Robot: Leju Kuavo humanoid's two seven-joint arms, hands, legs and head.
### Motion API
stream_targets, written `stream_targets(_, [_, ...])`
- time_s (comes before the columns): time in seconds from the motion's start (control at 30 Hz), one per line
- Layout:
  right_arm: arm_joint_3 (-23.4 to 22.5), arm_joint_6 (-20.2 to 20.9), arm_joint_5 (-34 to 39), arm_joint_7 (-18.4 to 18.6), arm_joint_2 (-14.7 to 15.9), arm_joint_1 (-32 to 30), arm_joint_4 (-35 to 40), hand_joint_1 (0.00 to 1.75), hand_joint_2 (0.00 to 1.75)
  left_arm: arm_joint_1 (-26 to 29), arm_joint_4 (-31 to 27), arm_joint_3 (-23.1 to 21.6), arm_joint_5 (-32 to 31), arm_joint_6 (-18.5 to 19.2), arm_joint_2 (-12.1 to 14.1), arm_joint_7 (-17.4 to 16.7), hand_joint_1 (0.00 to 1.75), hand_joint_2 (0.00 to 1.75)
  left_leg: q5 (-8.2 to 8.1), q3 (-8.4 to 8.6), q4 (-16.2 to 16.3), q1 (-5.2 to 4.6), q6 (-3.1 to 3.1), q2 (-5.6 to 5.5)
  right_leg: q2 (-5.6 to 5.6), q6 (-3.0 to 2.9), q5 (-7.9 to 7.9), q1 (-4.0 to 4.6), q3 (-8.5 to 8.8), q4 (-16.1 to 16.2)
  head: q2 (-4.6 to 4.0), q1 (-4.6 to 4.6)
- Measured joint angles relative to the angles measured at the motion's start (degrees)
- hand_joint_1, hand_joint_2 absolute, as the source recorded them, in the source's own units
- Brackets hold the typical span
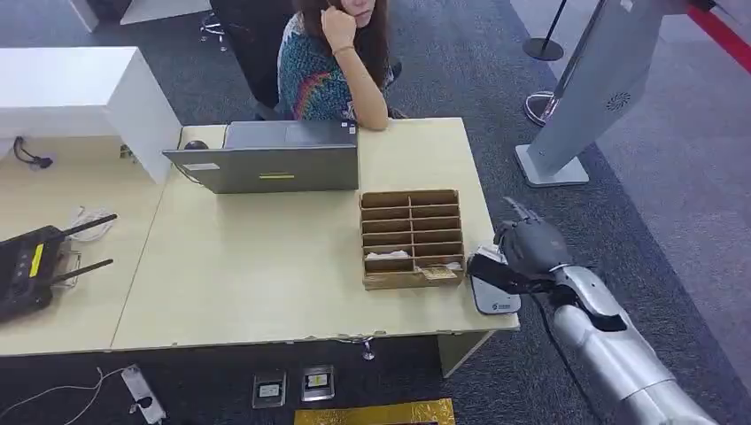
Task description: Pass the card to the sensor for recognition and then transmit it.
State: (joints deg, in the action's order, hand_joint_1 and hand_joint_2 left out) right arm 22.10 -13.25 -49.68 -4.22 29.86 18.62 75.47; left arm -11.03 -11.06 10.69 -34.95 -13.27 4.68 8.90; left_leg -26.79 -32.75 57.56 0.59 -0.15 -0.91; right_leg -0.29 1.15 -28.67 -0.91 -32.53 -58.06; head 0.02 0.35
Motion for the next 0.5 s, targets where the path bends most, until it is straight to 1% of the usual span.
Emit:
stream_targets(0.2, [-3.89,1.33,0.15,-2.14,1.44,6.8,0.61,1.75,1.75,-0.44,0.0,-0.7,-0.04,-0.15,0.0,-0.11,0.0,0.0,0.0,0.01,0.01,-0.01,0.0,0.01,0.0,-0.02,0.02,-0.01,-0.01,0.0,-0.02,-0.02])
stream_targets(0.37, [-5.88,0.83,-0.22,-3.82,2.1,10.69,0.63,1.75,1.75,-0.68,0.0,-0.74,-0.04,-0.15,-0.02,-0.13,0.0,0.0,0.0,-0.01,0.01,-0.02,0.0,0.01,0.02,-0.02,0.02,-0.01,-0.03,0.0,-0.02,-0.02])
stream_targets(0.5, [-6.62,0.66,-0.29,-6.67,2.56,19.07,-0.18,1.75,1.75,-1.44,-0.15,-1.34,-0.5,0.13,-0.11,-0.37,0.0,0.0,0.0,-0.03,0.01,-0.04,0.0,0.1,0.14,-0.02,0.03,-0.04,-0.1,-0.03,-0.02,-0.04])
